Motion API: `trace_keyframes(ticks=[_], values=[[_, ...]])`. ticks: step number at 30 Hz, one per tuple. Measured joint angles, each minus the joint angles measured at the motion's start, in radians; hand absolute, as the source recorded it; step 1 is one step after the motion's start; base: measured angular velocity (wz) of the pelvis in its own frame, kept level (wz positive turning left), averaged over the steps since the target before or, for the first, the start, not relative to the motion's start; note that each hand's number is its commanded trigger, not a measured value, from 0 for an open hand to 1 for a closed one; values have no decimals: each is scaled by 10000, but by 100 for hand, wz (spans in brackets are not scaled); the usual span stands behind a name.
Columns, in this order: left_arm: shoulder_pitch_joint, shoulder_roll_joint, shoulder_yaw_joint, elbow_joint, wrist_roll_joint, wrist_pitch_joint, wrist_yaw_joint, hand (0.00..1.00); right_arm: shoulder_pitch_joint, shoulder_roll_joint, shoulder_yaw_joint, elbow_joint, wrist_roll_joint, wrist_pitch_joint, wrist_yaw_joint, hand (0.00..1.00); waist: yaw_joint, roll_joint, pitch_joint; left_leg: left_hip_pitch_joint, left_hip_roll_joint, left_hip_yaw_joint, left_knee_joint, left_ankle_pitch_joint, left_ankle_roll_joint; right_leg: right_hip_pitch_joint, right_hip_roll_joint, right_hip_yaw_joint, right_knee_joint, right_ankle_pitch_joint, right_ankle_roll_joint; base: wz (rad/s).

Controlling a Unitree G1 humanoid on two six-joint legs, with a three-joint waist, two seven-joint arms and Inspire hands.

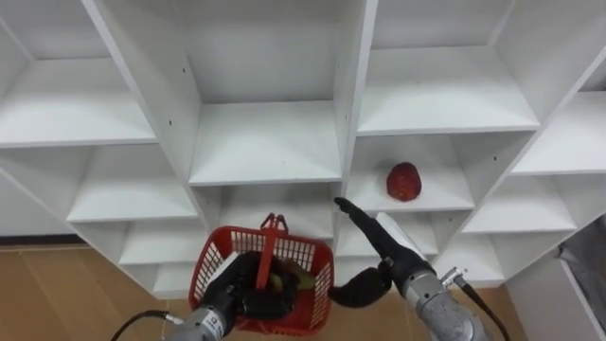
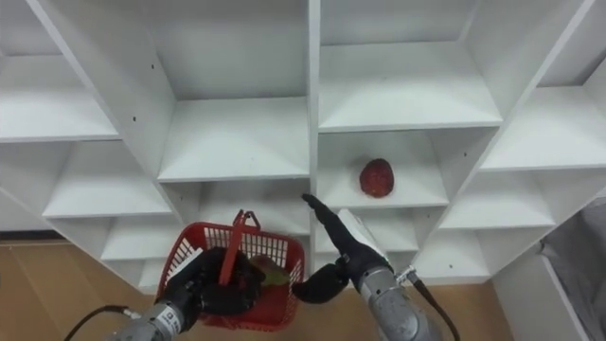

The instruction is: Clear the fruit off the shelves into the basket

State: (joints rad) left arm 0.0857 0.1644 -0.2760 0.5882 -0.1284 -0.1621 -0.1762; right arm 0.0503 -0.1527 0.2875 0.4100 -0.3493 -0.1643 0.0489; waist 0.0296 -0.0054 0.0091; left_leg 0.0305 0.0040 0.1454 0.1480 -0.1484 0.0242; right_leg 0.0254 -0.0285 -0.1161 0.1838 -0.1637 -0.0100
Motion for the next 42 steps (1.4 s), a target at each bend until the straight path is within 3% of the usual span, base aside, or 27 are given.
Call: trace_keyframes(ticks=[6,15,19,23,42], values=[[91,12,55,3,562,7,108,100,93,-17,-295,-228,665,0,-104,0,-13,-3,-2,17,-1,-33,0,-15,-4,-50,3,8,-13,0,0,0],[319,38,72,3,559,26,206,100,317,-30,-353,-271,1591,0,-769,0,-93,-31,12,168,2,21,-16,-51,-16,165,-1,26,-128,-1,2,0],[402,37,268,3,556,26,313,100,316,-29,-381,-290,1684,-3,-1095,0,-235,-118,18,182,-1,32,-30,-50,-16,209,16,50,-127,-1,1,0],[418,50,442,3,553,26,384,100,315,-90,-458,-288,1898,-47,-1492,0,-242,-281,82,299,-3,79,-46,-59,-28,266,36,97,-147,-1,1,-3],[454,52,912,17,439,50,250,100,315,-501,-1285,-463,2815,-193,-2236,0,-261,-343,-8,442,-3,4,19,-101,-26,454,8,23,-151,-2,4,1]])
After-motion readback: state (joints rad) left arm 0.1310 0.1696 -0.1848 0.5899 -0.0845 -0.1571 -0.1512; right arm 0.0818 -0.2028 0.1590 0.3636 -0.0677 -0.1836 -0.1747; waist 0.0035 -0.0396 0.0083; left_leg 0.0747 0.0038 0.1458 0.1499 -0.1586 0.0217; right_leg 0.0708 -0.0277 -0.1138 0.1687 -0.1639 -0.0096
